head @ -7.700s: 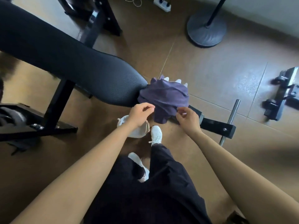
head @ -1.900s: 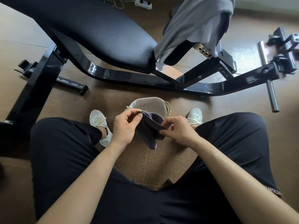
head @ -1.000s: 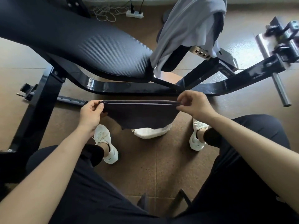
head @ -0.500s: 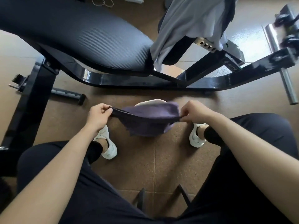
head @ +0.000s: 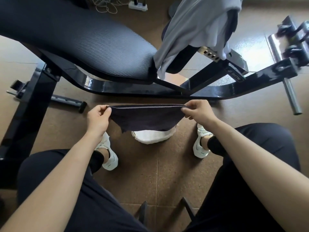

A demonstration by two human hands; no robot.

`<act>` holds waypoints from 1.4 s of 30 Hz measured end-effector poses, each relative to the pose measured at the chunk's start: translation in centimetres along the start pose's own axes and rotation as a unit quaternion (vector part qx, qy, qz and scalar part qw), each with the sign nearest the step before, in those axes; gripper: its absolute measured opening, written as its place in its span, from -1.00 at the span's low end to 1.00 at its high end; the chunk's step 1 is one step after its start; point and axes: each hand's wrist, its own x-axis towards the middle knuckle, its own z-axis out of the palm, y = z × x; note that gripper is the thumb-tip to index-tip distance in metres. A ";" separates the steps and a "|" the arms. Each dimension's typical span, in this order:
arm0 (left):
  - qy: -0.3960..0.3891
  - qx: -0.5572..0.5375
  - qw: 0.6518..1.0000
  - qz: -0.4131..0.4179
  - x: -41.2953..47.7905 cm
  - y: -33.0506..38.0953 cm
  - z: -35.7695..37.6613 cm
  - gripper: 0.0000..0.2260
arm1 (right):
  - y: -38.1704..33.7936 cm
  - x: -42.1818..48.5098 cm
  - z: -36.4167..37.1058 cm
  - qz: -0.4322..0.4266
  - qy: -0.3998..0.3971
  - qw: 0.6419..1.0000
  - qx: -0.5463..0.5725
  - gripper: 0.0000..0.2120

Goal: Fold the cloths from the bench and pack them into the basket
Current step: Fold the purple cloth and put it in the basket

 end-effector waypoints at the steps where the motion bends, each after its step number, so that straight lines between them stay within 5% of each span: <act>1: 0.002 -0.008 1.000 -0.002 -0.1 0.1 0.0 -0.94 | -0.1 0.0 0.1 0.001 0.009 1.000 0.019 -0.96; 12: -0.018 -0.094 0.995 -0.021 -0.4 1.3 3.0 -0.94 | -2.6 -0.1 1.7 -0.003 0.086 0.984 0.154 -0.89; 20: 0.097 -0.119 0.981 -0.122 0.4 0.9 3.8 -0.91 | -1.5 2.0 1.5 0.128 0.148 0.967 0.166 -0.90; 31: 0.032 -0.123 0.984 -0.126 -0.5 1.5 4.3 -0.95 | -3.0 0.6 3.1 0.091 0.108 0.980 0.139 -0.86; 42: -0.157 -0.070 0.985 0.024 -4.7 3.8 6.6 -0.92 | -5.0 -1.9 6.0 -0.025 -0.040 0.991 0.125 -0.88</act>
